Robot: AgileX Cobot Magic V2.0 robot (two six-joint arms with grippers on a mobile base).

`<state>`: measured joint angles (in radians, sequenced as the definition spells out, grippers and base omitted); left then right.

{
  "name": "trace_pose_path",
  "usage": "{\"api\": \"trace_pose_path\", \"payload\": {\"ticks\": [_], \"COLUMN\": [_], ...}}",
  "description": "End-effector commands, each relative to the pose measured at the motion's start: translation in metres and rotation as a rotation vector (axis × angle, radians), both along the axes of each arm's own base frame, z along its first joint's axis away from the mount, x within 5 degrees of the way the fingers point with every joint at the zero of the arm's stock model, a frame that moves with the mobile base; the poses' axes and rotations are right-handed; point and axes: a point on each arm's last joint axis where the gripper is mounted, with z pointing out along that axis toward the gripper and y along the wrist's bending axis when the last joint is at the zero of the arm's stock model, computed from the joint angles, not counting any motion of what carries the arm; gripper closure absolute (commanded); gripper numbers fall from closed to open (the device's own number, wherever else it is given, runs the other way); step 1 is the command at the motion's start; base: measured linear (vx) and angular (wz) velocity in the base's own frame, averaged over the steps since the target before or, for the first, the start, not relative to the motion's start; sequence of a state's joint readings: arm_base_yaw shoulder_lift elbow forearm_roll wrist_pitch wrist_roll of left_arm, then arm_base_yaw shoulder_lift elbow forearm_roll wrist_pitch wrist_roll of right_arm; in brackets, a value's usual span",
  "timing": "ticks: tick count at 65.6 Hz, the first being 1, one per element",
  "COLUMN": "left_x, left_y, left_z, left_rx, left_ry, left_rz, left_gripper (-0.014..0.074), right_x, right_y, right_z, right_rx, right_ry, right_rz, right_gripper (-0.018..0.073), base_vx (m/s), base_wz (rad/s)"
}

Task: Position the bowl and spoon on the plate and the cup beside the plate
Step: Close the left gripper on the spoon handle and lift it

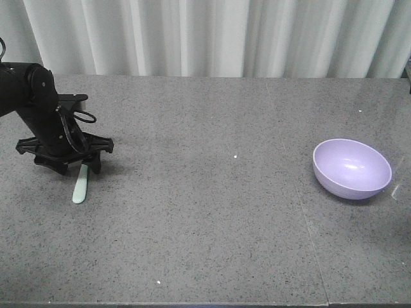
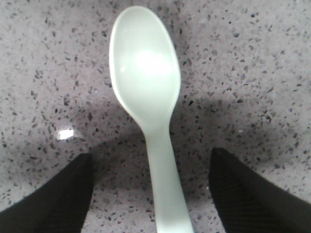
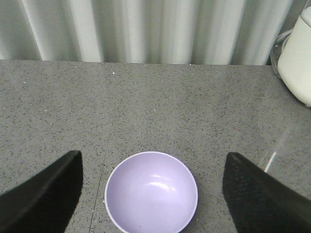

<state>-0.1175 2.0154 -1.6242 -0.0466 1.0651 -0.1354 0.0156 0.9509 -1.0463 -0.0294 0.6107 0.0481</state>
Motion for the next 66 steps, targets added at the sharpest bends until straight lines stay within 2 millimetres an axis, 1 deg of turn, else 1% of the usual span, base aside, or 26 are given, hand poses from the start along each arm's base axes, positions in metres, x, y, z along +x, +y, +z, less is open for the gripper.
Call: {"api": "trace_pose_path", "payload": {"ticks": [1,11,21,24,36,43,50,52,58,66], "left_x": [-0.001,-0.002,-0.001,-0.001,-0.001,-0.001,-0.003,-0.003,-0.002,0.001], "left_y": [-0.003,-0.003,-0.003,-0.003,-0.006,-0.012,-0.016,-0.018,-0.02,-0.022], "left_z": [0.022,0.022,0.019,0.015,-0.01,-0.015,-0.013,-0.012,0.0,0.022], "left_rx": [-0.023,-0.019,-0.017,-0.014,0.0,0.006,0.01,0.007,0.006,-0.002], "left_ry": [-0.061,-0.049,-0.039,-0.024,0.088,0.108,0.111,0.11,0.076,0.006], "left_rz": [0.011,0.007,0.005,0.0,-0.01,-0.048,-0.095,-0.105,-0.125,-0.141], "left_gripper": [0.0146,0.0199,0.0207,0.0207,0.0216,0.0287,0.0424,0.0475,0.0603,0.0605], "right_x": [-0.001,-0.001,-0.001,-0.001,-0.001,-0.001,-0.001,-0.001,-0.001,-0.001], "right_y": [0.0,0.0,0.0,0.0,0.0,0.0,0.0,0.0,0.0,0.0], "right_z": [0.017,0.017,0.017,0.017,0.017,0.017,0.017,0.017,0.016,0.016], "right_rx": [-0.009,-0.009,-0.009,-0.009,-0.01,-0.01,-0.01,-0.01,-0.01,-0.01], "right_ry": [-0.106,-0.106,-0.106,-0.106,-0.101,-0.1,-0.099,-0.098,-0.092,-0.09], "right_rz": [0.005,0.005,0.005,0.005,0.005,0.005,0.005,0.005,0.004,0.004], "right_gripper": [-0.0021,-0.0021,-0.0021,-0.0021,-0.0021,-0.0021,-0.0021,-0.0021,-0.0021,-0.0021], "base_vx": [0.0,0.0,0.0,0.0,0.0,0.0,0.0,0.0,0.0,0.0], "base_wz": [0.0,0.0,0.0,0.0,0.0,0.0,0.0,0.0,0.0,0.0]}}
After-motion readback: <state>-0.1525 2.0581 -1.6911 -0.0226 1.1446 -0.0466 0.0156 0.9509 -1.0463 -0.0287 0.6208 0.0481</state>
